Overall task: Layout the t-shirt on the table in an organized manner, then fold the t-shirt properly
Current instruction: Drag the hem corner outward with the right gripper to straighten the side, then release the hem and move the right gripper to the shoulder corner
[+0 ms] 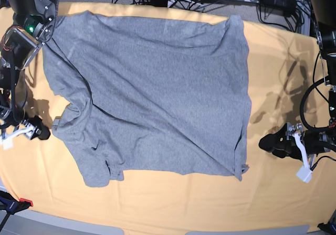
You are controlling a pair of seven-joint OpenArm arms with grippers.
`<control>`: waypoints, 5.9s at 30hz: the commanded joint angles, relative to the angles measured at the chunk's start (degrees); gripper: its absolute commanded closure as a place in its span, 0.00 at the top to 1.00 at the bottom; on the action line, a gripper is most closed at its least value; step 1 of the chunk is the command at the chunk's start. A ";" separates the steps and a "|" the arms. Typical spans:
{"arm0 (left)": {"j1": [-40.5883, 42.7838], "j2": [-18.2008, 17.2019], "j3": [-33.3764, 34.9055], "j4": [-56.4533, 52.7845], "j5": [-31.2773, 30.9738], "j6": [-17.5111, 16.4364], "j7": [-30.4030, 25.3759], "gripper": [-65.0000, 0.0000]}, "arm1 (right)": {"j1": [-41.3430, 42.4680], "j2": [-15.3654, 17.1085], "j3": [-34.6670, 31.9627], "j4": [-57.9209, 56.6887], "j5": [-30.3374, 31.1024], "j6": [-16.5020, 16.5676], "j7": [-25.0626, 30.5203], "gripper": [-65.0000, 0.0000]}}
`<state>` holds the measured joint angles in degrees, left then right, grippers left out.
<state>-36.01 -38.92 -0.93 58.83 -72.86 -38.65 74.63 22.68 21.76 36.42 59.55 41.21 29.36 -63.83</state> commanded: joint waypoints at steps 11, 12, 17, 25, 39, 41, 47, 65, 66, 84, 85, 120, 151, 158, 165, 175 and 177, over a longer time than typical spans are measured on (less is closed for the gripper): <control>-1.77 -1.09 -0.48 0.79 -1.14 -0.37 -1.05 0.76 | 1.46 0.33 1.81 -13.33 8.79 8.74 -2.75 0.60; -1.77 -1.09 -0.48 0.76 -1.16 -0.37 -1.05 0.76 | 1.46 0.31 1.81 -13.33 11.41 9.51 -4.68 0.60; -1.77 -1.07 -0.48 0.79 -1.18 -0.37 -1.09 0.76 | 2.12 0.42 1.81 -13.14 14.93 10.64 -8.22 0.21; -1.77 -1.09 -0.48 0.79 -1.16 -0.37 -1.07 0.76 | 5.92 2.38 1.81 -6.14 14.97 10.64 -8.24 0.00; -1.77 -1.09 -0.48 0.79 -1.16 -0.37 -1.07 0.76 | 13.81 3.04 -21.73 -1.73 -9.86 10.64 5.09 0.00; -1.77 -1.09 -0.48 0.79 -1.16 -0.37 -1.07 0.76 | 14.51 3.04 -25.49 -1.73 -15.85 9.77 8.09 0.00; -1.77 -1.09 -0.48 0.79 -1.16 -0.37 -1.09 0.76 | 15.98 3.04 -33.97 -1.73 -29.33 -1.86 10.82 0.00; -1.77 -1.09 -0.48 0.79 -1.16 -0.37 -1.27 0.76 | 20.65 3.04 -35.58 -1.73 -37.00 -13.86 13.75 0.01; -1.77 -1.09 -0.48 0.79 -1.14 -0.37 -1.27 0.76 | 20.65 3.04 -35.58 -1.73 -37.05 -14.60 13.73 0.10; -1.79 -1.42 -1.46 0.79 -1.11 -0.42 -1.73 0.76 | 19.34 8.55 -17.38 -1.73 -19.06 -6.78 0.61 0.57; -1.79 -1.42 -1.46 0.79 -1.14 -0.42 -1.73 0.76 | 18.82 8.59 -14.12 -1.73 -14.82 -3.54 -1.60 0.57; -1.79 -1.40 -1.46 0.79 -1.16 -0.81 -1.70 0.76 | -32.17 13.31 10.45 19.91 38.75 10.64 -16.17 0.46; -1.79 -1.42 -1.46 0.79 -1.16 -0.79 -1.68 0.76 | -41.90 6.82 12.72 23.63 34.16 10.64 -16.17 0.00; -1.77 -1.42 -1.46 0.79 -1.14 -0.79 -1.64 0.76 | -41.90 6.47 12.70 25.86 21.27 10.64 -16.17 0.00; -1.79 -1.38 -1.46 0.79 -1.20 -0.79 -1.73 0.76 | -41.88 2.73 12.70 25.92 28.02 10.64 -16.17 0.00; -1.79 -1.38 -1.46 0.79 -1.20 -0.79 -1.75 0.76 | -41.75 1.64 12.70 34.38 43.79 10.64 -16.17 0.00; -1.79 -1.38 -1.46 0.79 -1.20 -0.79 -1.75 0.76 | -41.72 0.00 12.68 37.75 43.79 10.64 -16.17 0.00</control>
<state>-36.01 -39.20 -1.76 58.83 -72.84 -39.31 73.97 -19.11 20.80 48.71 96.55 83.37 39.68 -80.62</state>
